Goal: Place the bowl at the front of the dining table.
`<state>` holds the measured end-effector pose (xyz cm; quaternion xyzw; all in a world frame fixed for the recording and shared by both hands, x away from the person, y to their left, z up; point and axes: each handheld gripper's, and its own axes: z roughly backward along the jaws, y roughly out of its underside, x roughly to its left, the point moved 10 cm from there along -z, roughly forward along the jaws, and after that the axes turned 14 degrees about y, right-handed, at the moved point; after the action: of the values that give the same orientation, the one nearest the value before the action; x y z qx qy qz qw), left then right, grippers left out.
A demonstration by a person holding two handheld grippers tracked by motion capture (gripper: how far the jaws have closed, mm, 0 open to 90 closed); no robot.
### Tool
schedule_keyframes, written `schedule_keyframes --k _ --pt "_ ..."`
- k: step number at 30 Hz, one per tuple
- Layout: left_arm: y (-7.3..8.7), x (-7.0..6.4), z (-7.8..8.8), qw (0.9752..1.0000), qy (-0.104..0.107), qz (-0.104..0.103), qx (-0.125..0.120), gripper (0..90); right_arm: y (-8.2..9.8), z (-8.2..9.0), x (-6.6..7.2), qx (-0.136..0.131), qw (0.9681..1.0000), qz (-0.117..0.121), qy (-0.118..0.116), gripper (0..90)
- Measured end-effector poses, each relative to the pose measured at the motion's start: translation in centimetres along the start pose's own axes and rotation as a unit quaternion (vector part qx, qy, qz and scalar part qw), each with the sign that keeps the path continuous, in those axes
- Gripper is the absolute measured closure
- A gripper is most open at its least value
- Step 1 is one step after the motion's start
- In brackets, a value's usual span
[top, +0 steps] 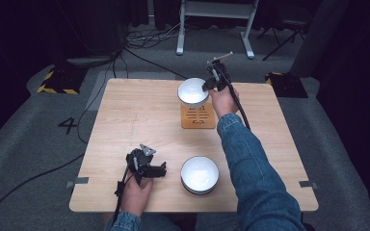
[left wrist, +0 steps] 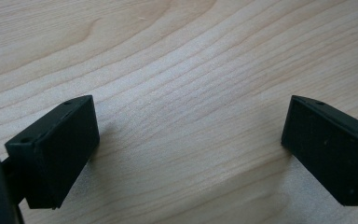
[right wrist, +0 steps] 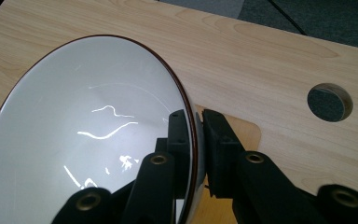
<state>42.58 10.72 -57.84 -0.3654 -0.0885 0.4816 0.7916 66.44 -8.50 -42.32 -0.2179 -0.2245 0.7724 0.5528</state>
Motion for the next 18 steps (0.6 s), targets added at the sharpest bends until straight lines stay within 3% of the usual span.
schedule_keyframes --k 18 --pt "0.0 0.0 0.0 1.0 0.0 0.0 -0.001 4.1 2.6 -4.7 -1.1 0.034 0.9992 -0.018 0.007 81.9"
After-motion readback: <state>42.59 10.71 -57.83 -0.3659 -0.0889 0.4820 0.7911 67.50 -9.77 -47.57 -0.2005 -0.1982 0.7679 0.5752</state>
